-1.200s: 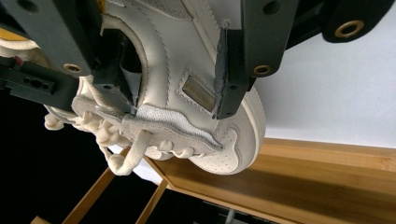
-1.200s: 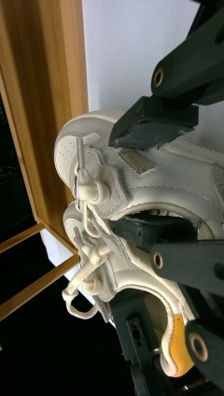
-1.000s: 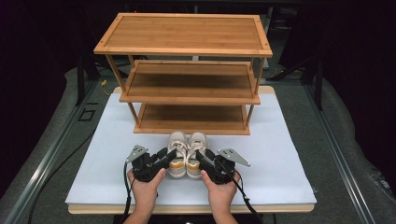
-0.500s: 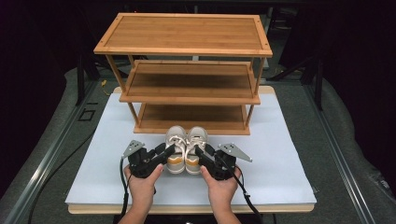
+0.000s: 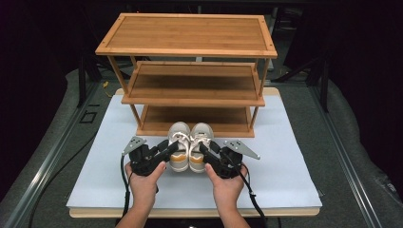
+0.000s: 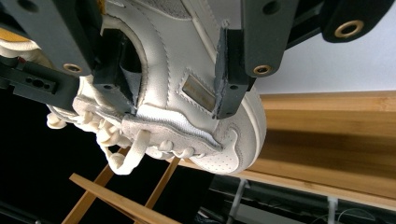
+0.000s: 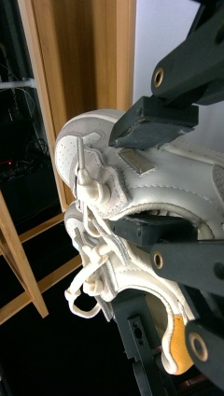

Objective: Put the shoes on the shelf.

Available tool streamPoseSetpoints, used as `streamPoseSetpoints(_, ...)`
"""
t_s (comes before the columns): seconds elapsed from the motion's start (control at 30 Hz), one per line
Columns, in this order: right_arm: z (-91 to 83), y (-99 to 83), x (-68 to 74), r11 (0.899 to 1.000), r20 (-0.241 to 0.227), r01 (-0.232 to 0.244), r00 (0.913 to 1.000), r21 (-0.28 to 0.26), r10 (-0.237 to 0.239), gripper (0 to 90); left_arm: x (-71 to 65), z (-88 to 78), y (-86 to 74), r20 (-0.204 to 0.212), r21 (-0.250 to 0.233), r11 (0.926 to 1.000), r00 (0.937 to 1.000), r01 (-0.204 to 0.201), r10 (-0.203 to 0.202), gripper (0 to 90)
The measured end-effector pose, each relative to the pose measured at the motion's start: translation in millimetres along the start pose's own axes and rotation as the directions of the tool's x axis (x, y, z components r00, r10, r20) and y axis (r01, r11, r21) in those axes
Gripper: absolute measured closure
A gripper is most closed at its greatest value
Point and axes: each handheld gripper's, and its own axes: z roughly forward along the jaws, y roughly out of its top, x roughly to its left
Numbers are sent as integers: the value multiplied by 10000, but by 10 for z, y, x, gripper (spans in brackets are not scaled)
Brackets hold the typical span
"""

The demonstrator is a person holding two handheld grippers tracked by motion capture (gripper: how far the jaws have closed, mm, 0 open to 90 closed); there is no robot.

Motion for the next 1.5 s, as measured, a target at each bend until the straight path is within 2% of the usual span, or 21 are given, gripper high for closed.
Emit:
streamPoseSetpoints(0.07, -20, 34, -2, 9999, -126, -31, 9999, 165, 34, 559, 0, -4, 14, 36, 37, 10000, 10000, 68, -68, 550)
streamPoseSetpoints(0.13, -6, 41, 5, 9999, -118, -101, 9999, -39, 100, 559, -6, -7, 28, 26, 66, 10000, 10000, 34, -35, 550)
streamPoseSetpoints(0.47, -64, 145, 64, 10000, -94, -26, 10000, -55, 26, 560, -71, -51, 151, 24, -42, 9999, 9999, -115, 115, 550)
streamPoseSetpoints(0.53, -60, 162, 80, 9997, -169, -56, 9998, -246, 52, 560, -87, -62, 179, 23, -53, 9999, 9999, -140, 140, 550)
streamPoseSetpoints(0.67, -82, 212, 101, 10000, -126, 8, 9999, 3, -8, 559, -101, -80, 233, 34, -89, 9999, 9999, -104, 105, 550)
streamPoseSetpoints(0.77, -90, 246, 123, 9999, -94, -28, 10000, -143, 27, 560, -118, -100, 271, 62, -84, 9999, 9999, -131, 131, 550)
streamPoseSetpoints(0.8, -90, 256, 125, 9998, -230, -40, 9997, -218, 35, 560, -121, -107, 283, 68, -76, 9999, 9999, -128, 128, 550)
streamPoseSetpoints(0.87, -113, 283, 135, 10000, -232, -10, 9997, -76, 8, 560, -131, -120, 311, 113, -112, 9999, 9999, -128, 129, 550)
streamPoseSetpoints(0.93, -115, 300, 150, 9997, -170, -20, 9999, -259, 16, 560, -143, -129, 334, 101, -109, 9997, 9997, -202, 203, 550)
streamPoseSetpoints(1.03, -141, 342, 164, 10000, -267, 42, 9996, -73, -44, 559, -166, -139, 375, 104, -127, 9997, 9997, -218, 219, 550)
streamPoseSetpoints(1.07, -136, 351, 176, 9997, -165, -8, 9999, -254, 4, 560, -172, -142, 390, 113, -144, 9997, 9997, -198, 200, 550)
streamPoseSetpoints(1.1, -133, 362, 176, 9993, -270, -13, 9996, -380, 3, 559, -177, -145, 406, 132, -160, 9997, 9997, -210, 213, 550)
streamPoseSetpoints(1.17, -156, 394, 180, 9997, -303, -35, 9995, -252, 28, 559, -188, -150, 436, 173, -179, 9996, 9996, -212, 215, 550)
streamPoseSetpoints(1.2, -158, 406, 186, 9994, -213, -52, 9998, -332, 45, 560, -195, -154, 451, 176, -169, 9995, 9995, -249, 252, 550)
streamPoseSetpoints(1.23, -156, 427, 190, 9988, -331, -86, 9994, -490, 69, 560, -206, -157, 464, 161, -186, 9995, 9995, -268, 271, 550)
streamPoseSetpoints(1.27, -170, 441, 200, 9993, -217, -43, 9998, -370, 35, 560, -213, -160, 476, 159, -190, 9993, 9994, -316, 319, 550)
streamPoseSetpoints(1.33, -166, 450, 205, 9989, -273, -25, 9996, -463, 13, 559, -224, -166, 506, 143, -194, 9992, 9993, -337, 340, 550)
streamPoseSetpoints(1.4, -184, 482, 212, 9998, -330, 24, 9995, -209, -31, 559, -228, -171, 524, 136, -189, 9993, 9993, -335, 337, 550)
streamPoseSetpoints(1.43, -169, 499, 226, 9991, -304, 32, 9995, -429, -45, 559, -229, -176, 535, 153, -200, 9993, 9994, -322, 325, 550)
streamPoseSetpoints(1.5, -170, 510, 233, 9989, -321, 19, 9995, -465, -34, 560, -229, -185, 559, 183, -211, 9992, 9993, -327, 331, 550)
